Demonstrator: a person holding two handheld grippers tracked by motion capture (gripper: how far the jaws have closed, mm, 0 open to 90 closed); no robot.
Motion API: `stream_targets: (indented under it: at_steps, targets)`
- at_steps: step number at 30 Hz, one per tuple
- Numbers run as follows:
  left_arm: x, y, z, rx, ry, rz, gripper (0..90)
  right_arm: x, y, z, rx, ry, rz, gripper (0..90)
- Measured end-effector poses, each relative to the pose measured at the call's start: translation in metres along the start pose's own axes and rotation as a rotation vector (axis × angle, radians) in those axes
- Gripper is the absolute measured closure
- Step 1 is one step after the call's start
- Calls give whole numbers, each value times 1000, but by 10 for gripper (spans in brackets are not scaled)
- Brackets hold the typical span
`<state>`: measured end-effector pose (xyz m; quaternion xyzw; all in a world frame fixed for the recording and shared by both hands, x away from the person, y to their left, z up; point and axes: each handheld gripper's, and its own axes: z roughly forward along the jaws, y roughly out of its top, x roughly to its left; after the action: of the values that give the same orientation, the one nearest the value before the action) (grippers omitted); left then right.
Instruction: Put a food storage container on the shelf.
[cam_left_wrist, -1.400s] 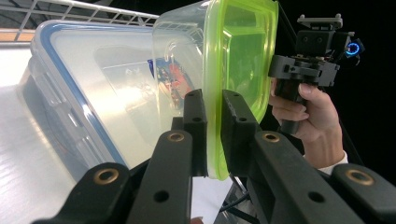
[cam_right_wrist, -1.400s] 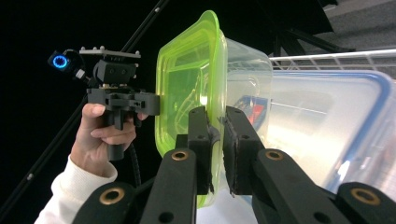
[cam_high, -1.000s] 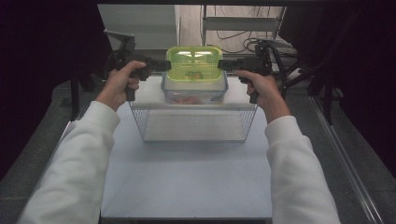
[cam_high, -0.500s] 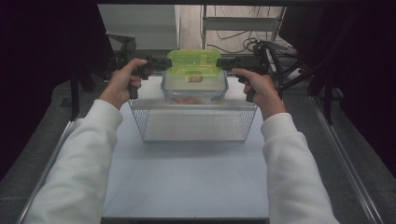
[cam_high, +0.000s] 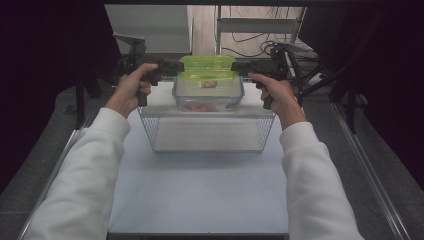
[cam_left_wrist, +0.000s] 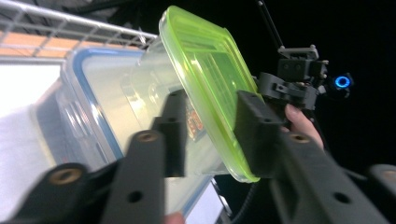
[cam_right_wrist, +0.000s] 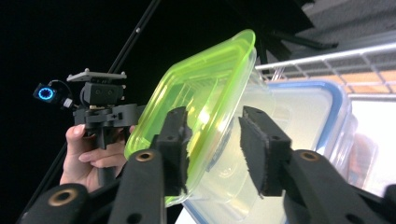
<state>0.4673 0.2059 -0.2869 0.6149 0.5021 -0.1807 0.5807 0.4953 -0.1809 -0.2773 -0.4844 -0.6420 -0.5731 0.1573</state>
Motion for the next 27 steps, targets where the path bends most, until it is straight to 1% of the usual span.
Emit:
stream_targets:
  at_steps: [3, 5, 8, 11, 13, 16, 18, 20, 23, 24, 25, 27]
  targets:
    - [-1, 1, -3, -19, 10, 6, 479, 2, 1, -3, -13, 3, -5, 558]
    - [-2, 1, -6, -30, 22, 20, 418, 4, 2, -6, -23, 4, -11, 543]
    - [-5, -2, -9, -28, 37, 41, 363, 8, 2, -11, -31, -3, -33, 518]
    - [-9, -6, -13, -38, 49, 68, 339, 12, -1, -15, -36, -13, -56, 499]
    - [-12, -10, -17, -47, 47, 83, 322, 17, -3, -18, -37, -18, -81, 484]
    - [-17, -19, -21, -53, 46, 103, 298, 25, -10, -24, -32, -18, -114, 468]
    - [-22, -28, -24, -48, 58, 126, 286, 29, -16, -28, -28, -25, -132, 458]
    - [-25, -37, -28, -51, 53, 136, 269, 33, -24, -33, -27, -29, -147, 445]
    - [-30, -56, -38, -54, 53, 171, 263, 37, -36, -41, -24, -32, -170, 433]
    - [-30, -60, -39, -54, 57, 177, 259, 39, -42, -46, -23, -33, -183, 431]
    - [-31, -68, -42, -51, 70, 190, 257, 39, -45, -48, -22, -32, -192, 429]
    - [-32, -80, -47, -55, 62, 197, 253, 41, -55, -55, -24, -26, -208, 428]
